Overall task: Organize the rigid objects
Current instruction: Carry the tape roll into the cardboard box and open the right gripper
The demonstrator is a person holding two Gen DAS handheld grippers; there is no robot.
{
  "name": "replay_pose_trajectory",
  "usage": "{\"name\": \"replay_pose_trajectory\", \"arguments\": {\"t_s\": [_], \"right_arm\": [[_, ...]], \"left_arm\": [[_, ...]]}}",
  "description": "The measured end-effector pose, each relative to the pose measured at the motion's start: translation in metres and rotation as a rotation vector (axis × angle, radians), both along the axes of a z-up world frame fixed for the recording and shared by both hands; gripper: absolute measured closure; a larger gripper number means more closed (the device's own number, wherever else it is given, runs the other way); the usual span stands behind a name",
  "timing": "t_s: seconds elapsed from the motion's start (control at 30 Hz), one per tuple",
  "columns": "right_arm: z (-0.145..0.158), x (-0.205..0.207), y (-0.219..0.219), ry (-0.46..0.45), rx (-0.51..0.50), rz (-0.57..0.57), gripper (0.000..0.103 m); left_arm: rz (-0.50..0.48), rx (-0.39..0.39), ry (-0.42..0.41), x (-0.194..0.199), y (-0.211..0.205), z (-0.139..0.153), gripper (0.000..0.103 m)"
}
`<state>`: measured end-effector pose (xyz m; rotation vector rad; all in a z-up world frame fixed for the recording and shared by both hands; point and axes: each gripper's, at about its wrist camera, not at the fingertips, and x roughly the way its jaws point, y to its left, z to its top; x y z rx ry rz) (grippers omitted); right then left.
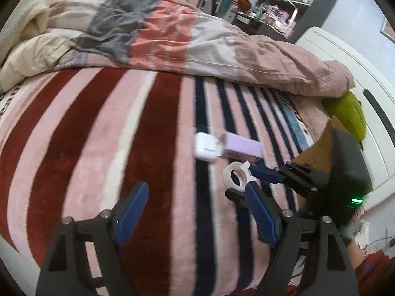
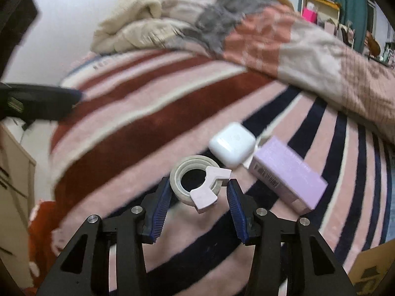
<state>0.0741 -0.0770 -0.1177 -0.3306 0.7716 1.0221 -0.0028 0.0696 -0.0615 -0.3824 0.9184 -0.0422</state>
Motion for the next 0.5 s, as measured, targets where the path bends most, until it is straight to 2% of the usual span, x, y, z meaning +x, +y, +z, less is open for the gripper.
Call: {"name": "replay_pose_trajectory", "arguments": {"t_s": [0.2, 0.4, 0.43, 0.47, 0.5], "right_arm": [[0.059, -0.014, -0.043, -0.039, 0.111, 0.008, 0.061], [0.092, -0.008, -0.105, -0.07, 0.173, -0.088, 0.061], [0.095, -0.006, -0.116, -0.078, 0.178, -0.108, 0.061], [0.097, -0.005, -0.125, -0.088, 0.181, -0.126, 0.061], [0.1, -0.003, -0.138, -0.1, 0.182, -0.151, 0.061]], "left_arm": [[-0.157, -0.075, -0.08, 0.027, -0.056, 0.035, 0.025], [-0.309, -0.11, -0.121, 0.061, -0.123, 0.063, 0.027], [-0.347, -0.116, -0.127, 0.068, -0.139, 0.067, 0.032], [-0.375, -0.124, -0.126, 0.073, -0.151, 0.069, 0.043], [-0.403, -0.138, -0.12, 0.08, -0.162, 0.07, 0.046]]}}
